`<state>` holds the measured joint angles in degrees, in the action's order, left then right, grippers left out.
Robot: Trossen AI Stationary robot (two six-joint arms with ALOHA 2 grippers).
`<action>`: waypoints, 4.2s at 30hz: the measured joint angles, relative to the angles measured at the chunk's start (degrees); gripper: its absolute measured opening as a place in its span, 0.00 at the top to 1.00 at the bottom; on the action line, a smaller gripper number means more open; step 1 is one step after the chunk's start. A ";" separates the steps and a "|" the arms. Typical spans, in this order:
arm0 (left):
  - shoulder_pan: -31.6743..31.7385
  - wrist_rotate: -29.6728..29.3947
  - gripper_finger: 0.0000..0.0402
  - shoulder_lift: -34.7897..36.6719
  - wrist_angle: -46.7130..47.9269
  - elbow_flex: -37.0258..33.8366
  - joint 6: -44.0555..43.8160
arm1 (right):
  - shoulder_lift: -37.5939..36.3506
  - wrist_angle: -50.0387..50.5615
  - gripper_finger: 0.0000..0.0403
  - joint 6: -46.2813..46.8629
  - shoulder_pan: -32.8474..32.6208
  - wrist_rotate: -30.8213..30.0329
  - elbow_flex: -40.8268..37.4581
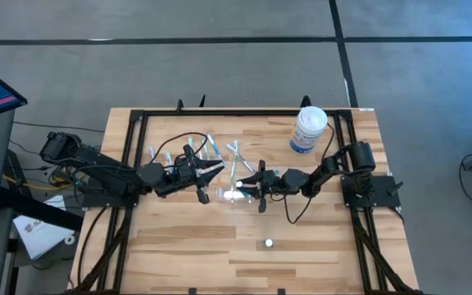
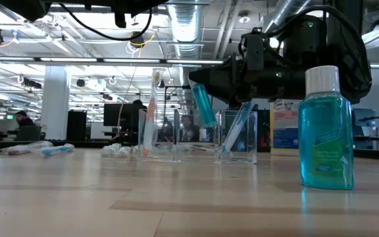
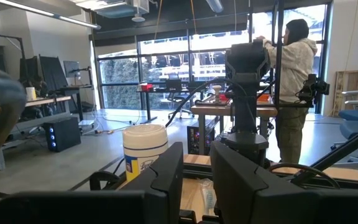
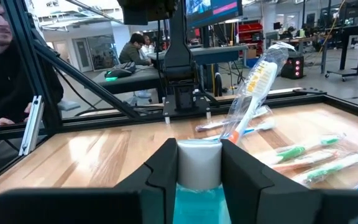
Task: Pick & Place toothbrushing station
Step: Put the top mouthwash into the transparent organizer, then put the left green toothbrush into the transparent organizer
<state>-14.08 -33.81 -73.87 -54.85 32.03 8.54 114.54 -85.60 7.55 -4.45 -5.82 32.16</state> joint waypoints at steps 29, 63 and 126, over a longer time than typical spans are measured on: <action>0.00 -0.01 0.81 0.00 0.00 0.00 0.00 | 0.16 3.27 0.78 -2.13 0.75 -0.20 2.08; -0.01 -0.01 0.81 0.00 0.02 0.00 0.00 | 5.51 0.33 0.76 -1.06 1.10 0.02 3.26; -0.01 -0.01 0.81 0.00 0.02 0.00 0.00 | -20.98 31.27 0.72 -2.45 -4.10 4.47 3.19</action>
<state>-14.09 -33.82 -73.87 -54.83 32.03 8.54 93.56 -54.33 5.10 -8.55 -1.35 35.35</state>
